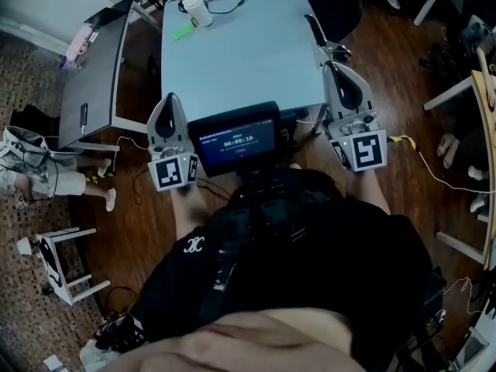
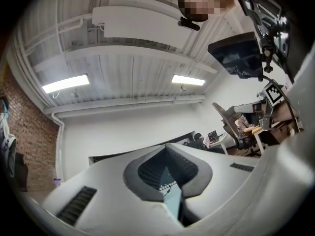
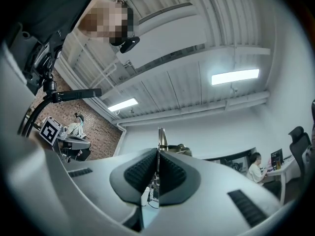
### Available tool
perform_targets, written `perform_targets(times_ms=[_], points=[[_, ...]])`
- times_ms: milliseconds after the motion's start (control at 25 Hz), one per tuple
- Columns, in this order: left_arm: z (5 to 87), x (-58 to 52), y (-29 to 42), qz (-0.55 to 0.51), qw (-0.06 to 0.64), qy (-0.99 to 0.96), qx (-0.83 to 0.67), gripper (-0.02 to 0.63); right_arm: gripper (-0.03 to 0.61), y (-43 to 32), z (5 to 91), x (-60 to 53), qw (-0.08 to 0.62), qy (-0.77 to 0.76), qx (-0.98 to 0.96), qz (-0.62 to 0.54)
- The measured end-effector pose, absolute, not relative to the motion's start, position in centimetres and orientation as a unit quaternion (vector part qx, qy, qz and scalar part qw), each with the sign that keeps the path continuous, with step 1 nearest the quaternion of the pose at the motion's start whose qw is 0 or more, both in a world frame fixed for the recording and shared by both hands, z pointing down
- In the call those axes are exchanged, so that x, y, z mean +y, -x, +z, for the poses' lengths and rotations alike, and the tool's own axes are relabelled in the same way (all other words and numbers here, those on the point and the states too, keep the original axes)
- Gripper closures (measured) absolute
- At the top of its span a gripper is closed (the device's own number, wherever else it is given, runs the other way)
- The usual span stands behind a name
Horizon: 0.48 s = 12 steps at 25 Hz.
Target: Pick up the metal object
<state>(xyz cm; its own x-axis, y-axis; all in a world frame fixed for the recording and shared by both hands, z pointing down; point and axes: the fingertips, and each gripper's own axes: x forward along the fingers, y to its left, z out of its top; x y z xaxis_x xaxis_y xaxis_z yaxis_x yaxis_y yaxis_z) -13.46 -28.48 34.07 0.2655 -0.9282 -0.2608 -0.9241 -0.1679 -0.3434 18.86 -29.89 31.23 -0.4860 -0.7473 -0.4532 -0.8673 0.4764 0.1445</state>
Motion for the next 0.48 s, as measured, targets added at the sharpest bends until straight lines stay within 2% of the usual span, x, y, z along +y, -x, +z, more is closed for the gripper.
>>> perform_targets(times_ms=[240, 480], points=[[33.4, -23.9, 13.5, 0.01, 0.205, 0.773, 0.6, 0.603, 0.6, -17.1, 31.2, -25.3, 0.163, 0.475, 0.844, 0.189], [34.4, -16.9, 17.4, 0.01, 0.216, 0.776, 0.592, 0.603, 0.6, -13.2, 31.7, -18.0, 0.159, 0.48, 0.842, 0.185]])
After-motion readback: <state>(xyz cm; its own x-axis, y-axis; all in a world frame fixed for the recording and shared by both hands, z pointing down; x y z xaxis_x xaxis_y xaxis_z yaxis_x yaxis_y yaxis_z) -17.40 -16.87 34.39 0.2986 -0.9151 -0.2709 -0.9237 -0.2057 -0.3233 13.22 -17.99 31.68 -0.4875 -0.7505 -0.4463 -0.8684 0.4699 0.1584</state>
